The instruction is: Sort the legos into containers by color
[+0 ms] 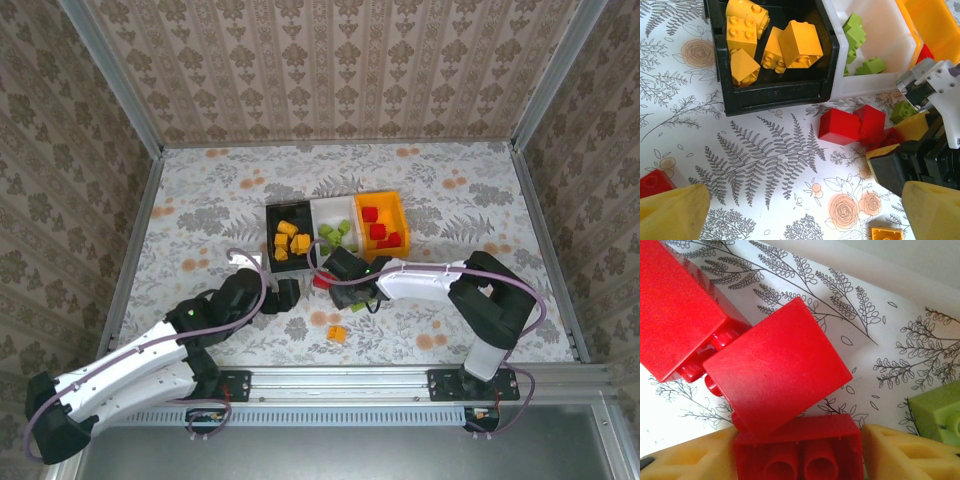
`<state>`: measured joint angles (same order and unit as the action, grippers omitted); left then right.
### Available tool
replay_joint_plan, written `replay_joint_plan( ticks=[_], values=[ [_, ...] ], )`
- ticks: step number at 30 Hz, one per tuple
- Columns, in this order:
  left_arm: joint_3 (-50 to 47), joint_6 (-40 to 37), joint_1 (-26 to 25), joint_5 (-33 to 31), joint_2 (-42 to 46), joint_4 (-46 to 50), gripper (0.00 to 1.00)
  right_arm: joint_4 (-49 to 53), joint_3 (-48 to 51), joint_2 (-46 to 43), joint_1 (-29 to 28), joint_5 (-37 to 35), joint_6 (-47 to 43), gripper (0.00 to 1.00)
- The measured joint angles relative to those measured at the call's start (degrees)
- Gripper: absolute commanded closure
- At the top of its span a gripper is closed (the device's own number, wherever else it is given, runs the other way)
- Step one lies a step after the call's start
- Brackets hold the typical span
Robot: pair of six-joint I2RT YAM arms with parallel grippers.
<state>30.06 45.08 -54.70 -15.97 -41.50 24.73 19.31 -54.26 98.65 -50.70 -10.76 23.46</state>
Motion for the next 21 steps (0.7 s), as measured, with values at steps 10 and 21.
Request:
replay_joint_plan(
  ticks=[10, 21],
  values=[
    [-1.53, 0.39, 0.04, -0.02, 0.7, -0.04, 0.0, 0.28, 3.23, -19.37, 0.31, -1.11, -0.61, 0.54],
    [-2.05, 1.09, 0.46, -0.44, 1.64, 0.09, 0.0, 1.77, -9.53, -12.13, 19.58, -1.53, 1.53, 0.54]
  ],
)
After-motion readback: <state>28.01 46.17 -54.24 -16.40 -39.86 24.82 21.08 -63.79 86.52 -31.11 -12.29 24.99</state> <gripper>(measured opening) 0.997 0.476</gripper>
